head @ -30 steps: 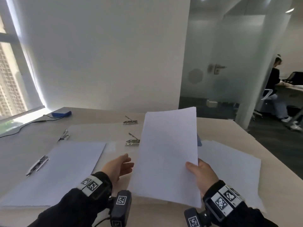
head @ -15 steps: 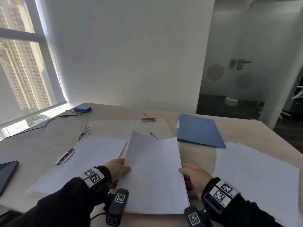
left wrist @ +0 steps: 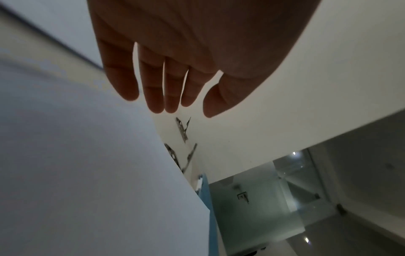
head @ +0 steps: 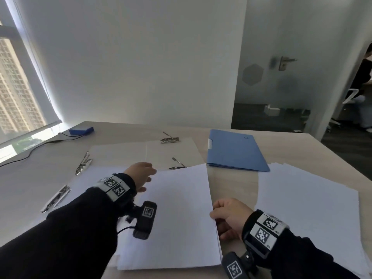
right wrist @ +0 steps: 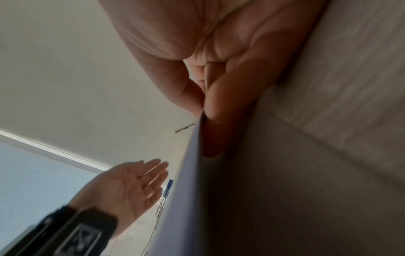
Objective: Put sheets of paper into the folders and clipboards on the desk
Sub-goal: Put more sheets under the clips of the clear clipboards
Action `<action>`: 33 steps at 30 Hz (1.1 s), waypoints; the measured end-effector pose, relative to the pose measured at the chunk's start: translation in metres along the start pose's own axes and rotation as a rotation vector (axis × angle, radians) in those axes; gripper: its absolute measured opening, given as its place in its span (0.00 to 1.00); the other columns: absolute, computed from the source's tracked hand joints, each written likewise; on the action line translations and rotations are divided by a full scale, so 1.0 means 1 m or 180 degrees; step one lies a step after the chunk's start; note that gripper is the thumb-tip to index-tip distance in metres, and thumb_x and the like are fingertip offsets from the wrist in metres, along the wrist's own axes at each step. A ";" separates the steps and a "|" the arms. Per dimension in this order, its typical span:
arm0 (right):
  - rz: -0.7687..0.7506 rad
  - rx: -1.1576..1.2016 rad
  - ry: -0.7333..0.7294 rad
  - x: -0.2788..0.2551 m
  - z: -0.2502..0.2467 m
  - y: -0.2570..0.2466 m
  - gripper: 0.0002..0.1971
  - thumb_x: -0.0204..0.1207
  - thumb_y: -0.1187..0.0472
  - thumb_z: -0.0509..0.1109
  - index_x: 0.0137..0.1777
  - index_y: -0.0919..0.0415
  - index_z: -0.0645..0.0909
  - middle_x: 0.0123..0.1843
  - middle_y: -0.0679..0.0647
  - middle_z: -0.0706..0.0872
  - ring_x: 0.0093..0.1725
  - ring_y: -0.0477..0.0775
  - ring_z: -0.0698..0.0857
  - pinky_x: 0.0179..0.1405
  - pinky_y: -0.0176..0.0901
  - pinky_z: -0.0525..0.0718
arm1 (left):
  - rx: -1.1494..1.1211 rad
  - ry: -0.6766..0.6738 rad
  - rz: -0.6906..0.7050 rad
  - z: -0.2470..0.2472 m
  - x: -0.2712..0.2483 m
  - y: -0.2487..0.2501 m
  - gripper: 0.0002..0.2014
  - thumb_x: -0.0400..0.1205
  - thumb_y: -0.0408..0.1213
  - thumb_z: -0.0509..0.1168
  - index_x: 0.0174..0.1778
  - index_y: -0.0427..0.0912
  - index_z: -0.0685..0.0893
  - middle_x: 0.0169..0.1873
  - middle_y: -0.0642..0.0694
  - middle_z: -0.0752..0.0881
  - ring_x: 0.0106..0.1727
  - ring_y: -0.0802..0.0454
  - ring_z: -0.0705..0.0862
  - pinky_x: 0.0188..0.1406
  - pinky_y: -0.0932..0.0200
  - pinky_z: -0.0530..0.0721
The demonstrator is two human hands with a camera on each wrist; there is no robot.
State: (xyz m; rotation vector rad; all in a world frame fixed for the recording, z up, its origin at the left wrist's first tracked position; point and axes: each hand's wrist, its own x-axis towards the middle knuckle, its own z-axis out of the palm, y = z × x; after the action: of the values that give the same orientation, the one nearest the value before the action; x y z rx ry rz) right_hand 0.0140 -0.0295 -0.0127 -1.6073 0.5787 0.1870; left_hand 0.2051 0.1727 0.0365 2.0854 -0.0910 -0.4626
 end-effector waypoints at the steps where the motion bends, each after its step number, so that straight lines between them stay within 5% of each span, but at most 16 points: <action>1: 0.0005 0.0001 0.0006 -0.001 0.000 0.000 0.04 0.75 0.70 0.66 0.41 0.61 0.78 0.38 0.62 0.83 0.24 0.54 0.79 0.16 0.38 0.79 | -0.0220 -0.0054 -0.0013 0.010 0.004 0.007 0.21 0.82 0.34 0.63 0.72 0.43 0.76 0.60 0.42 0.83 0.61 0.44 0.83 0.39 0.52 0.83; 4: 0.0055 -0.0036 -0.0033 -0.003 -0.002 0.001 0.04 0.74 0.71 0.66 0.42 0.62 0.77 0.35 0.60 0.82 0.24 0.54 0.79 0.16 0.38 0.80 | -0.0037 -0.0036 0.0243 0.035 0.007 0.026 0.24 0.81 0.33 0.64 0.74 0.42 0.73 0.72 0.41 0.77 0.74 0.41 0.76 0.56 0.49 0.82; 6: 0.0104 -0.0047 -0.0120 -0.006 -0.003 0.001 0.03 0.75 0.70 0.66 0.45 0.63 0.78 0.35 0.60 0.82 0.23 0.53 0.80 0.17 0.39 0.81 | -0.0193 -0.0099 0.0213 0.048 0.014 0.038 0.22 0.80 0.33 0.66 0.71 0.39 0.76 0.69 0.41 0.78 0.72 0.44 0.76 0.68 0.55 0.76; 8: 0.0142 -0.0081 -0.0237 -0.009 -0.005 0.002 0.07 0.75 0.70 0.65 0.51 0.64 0.80 0.37 0.61 0.84 0.23 0.52 0.82 0.19 0.39 0.82 | -0.0616 -0.0174 0.0244 0.060 0.018 0.052 0.17 0.80 0.30 0.64 0.66 0.40 0.78 0.60 0.38 0.78 0.61 0.44 0.79 0.60 0.52 0.79; 12: 0.0188 -0.0052 -0.0405 -0.012 -0.008 0.005 0.15 0.75 0.69 0.64 0.60 0.61 0.81 0.41 0.62 0.86 0.24 0.53 0.84 0.20 0.39 0.83 | -0.0083 -0.0519 0.0558 0.086 0.005 0.072 0.24 0.83 0.35 0.62 0.77 0.46 0.71 0.60 0.39 0.85 0.53 0.47 0.83 0.49 0.60 0.81; 14: 0.0200 -0.0003 -0.0427 -0.015 -0.008 0.007 0.14 0.75 0.70 0.64 0.59 0.59 0.81 0.39 0.60 0.87 0.24 0.53 0.85 0.20 0.39 0.83 | 0.0190 -0.0719 0.0698 0.094 -0.008 0.078 0.23 0.85 0.30 0.58 0.77 0.43 0.72 0.64 0.38 0.84 0.62 0.42 0.83 0.33 0.70 0.75; 17: 0.0204 0.0072 -0.0423 -0.018 -0.009 0.009 0.13 0.75 0.70 0.63 0.58 0.61 0.80 0.39 0.60 0.88 0.25 0.54 0.86 0.21 0.40 0.82 | 0.0251 -0.0755 0.0771 0.096 -0.014 0.074 0.25 0.81 0.18 0.51 0.72 0.37 0.78 0.70 0.42 0.81 0.73 0.44 0.77 0.28 0.78 0.75; 22: 0.0129 0.0198 -0.0311 -0.020 -0.010 0.013 0.13 0.75 0.73 0.62 0.58 0.64 0.79 0.43 0.61 0.89 0.31 0.56 0.87 0.31 0.47 0.85 | 0.0232 -0.0302 0.0744 0.063 -0.010 0.047 0.17 0.80 0.24 0.56 0.57 0.44 0.86 0.62 0.41 0.86 0.63 0.44 0.82 0.58 0.57 0.76; 27: -0.0048 0.0339 -0.0235 -0.026 -0.010 0.012 0.14 0.76 0.75 0.62 0.58 0.63 0.80 0.42 0.61 0.90 0.30 0.56 0.86 0.31 0.47 0.86 | 0.0307 0.0272 0.0393 0.011 -0.003 0.003 0.23 0.80 0.32 0.63 0.73 0.42 0.76 0.69 0.38 0.79 0.69 0.38 0.77 0.66 0.50 0.75; 29: -0.0167 0.0357 -0.0153 -0.028 -0.009 0.009 0.13 0.77 0.75 0.62 0.57 0.61 0.81 0.39 0.60 0.90 0.29 0.55 0.85 0.27 0.46 0.85 | 0.0126 0.0231 0.0082 -0.003 -0.003 -0.014 0.27 0.80 0.37 0.66 0.76 0.42 0.71 0.69 0.38 0.79 0.66 0.38 0.80 0.59 0.48 0.81; 31: -0.0362 0.0374 0.0010 -0.030 -0.008 0.003 0.13 0.78 0.75 0.63 0.57 0.61 0.81 0.40 0.61 0.90 0.29 0.54 0.87 0.26 0.45 0.84 | -0.0513 -0.0112 -0.0262 -0.009 -0.009 -0.025 0.25 0.80 0.37 0.67 0.73 0.40 0.74 0.56 0.39 0.84 0.48 0.41 0.87 0.39 0.53 0.84; 33: -0.0597 0.0316 0.0165 -0.031 -0.006 -0.007 0.14 0.79 0.74 0.63 0.59 0.59 0.81 0.42 0.63 0.90 0.30 0.57 0.87 0.27 0.48 0.86 | -0.0984 -0.0365 -0.0309 -0.011 -0.017 -0.030 0.20 0.80 0.33 0.68 0.68 0.36 0.78 0.46 0.38 0.87 0.35 0.42 0.88 0.29 0.55 0.85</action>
State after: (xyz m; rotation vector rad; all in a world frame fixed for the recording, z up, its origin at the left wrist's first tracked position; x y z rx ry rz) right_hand -0.0103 -0.0278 0.0081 -1.5634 0.4665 -0.0229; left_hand 0.1896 0.2021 0.0217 1.7652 0.0147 -0.6150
